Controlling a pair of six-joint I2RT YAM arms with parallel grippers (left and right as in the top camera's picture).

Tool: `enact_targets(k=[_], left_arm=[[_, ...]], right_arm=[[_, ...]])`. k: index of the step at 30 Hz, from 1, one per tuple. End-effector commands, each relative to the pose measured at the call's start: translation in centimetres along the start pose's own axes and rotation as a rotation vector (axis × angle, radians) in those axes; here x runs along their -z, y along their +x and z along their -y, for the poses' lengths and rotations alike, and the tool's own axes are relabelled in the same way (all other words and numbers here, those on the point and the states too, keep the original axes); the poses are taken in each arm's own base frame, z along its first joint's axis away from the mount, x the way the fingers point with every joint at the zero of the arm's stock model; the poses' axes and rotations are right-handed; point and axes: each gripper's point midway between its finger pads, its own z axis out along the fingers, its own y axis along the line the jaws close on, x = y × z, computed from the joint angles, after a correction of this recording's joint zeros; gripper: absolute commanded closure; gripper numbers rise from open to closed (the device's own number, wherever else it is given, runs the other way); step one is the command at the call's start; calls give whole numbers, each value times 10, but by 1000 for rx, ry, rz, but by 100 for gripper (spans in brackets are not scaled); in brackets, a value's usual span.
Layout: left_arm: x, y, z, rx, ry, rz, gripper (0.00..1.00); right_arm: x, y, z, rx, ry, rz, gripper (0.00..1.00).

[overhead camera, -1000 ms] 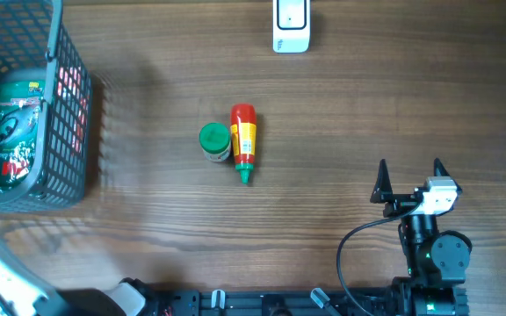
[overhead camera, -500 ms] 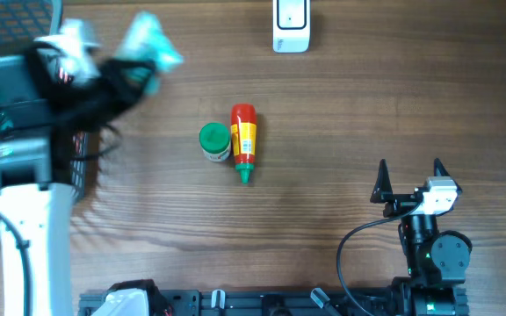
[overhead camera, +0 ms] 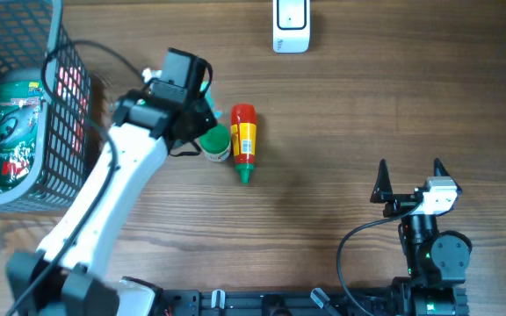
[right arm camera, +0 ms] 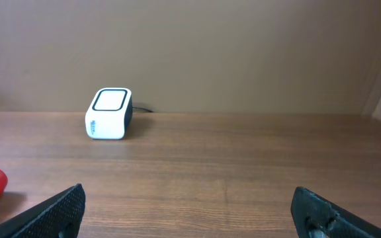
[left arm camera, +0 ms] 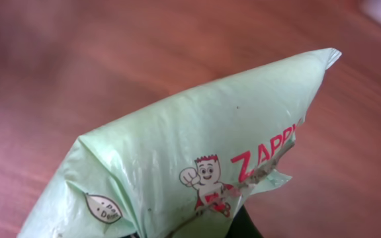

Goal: Scan the item barcode
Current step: 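Carry the wipes packet past the scanner and drop it on table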

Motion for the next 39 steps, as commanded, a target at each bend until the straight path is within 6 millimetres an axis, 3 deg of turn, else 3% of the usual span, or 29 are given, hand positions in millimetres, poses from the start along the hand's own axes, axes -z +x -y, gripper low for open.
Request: enact_targets(k=[1, 6, 9, 15, 18, 20, 24, 26, 31, 37, 39], left_arm=[[-35, 9, -33, 395, -167, 41, 96], [-59, 24, -56, 571, -244, 73, 96], [-75, 36, -53, 585, -207, 35, 96], [-105, 79, -52, 557, -157, -61, 96], [-110, 94, -58, 533, -173, -84, 96], [-110, 97, -60, 525, -182, -85, 80], [-103, 86, -57, 532, -156, -59, 11], [-96, 76, -52, 522, -124, -39, 0], [-46, 24, -31, 454, 25, 88, 0], [49, -41, 2, 273, 251, 289, 0], [89, -63, 8, 192, 307, 373, 0]], right_arm=[[0, -1, -4, 12, -22, 7, 0], [0, -1, -4, 12, -22, 7, 0], [0, -1, -4, 12, -22, 7, 0], [0, -1, -4, 12, -22, 7, 0], [0, -1, -4, 12, -22, 7, 0], [0, -1, -4, 12, -22, 7, 0], [0, -1, -4, 12, -22, 7, 0], [0, -1, -4, 12, -22, 7, 0], [0, -1, -4, 12, -22, 7, 0], [0, -1, -4, 12, -22, 7, 0], [0, -1, -4, 12, -22, 7, 0]])
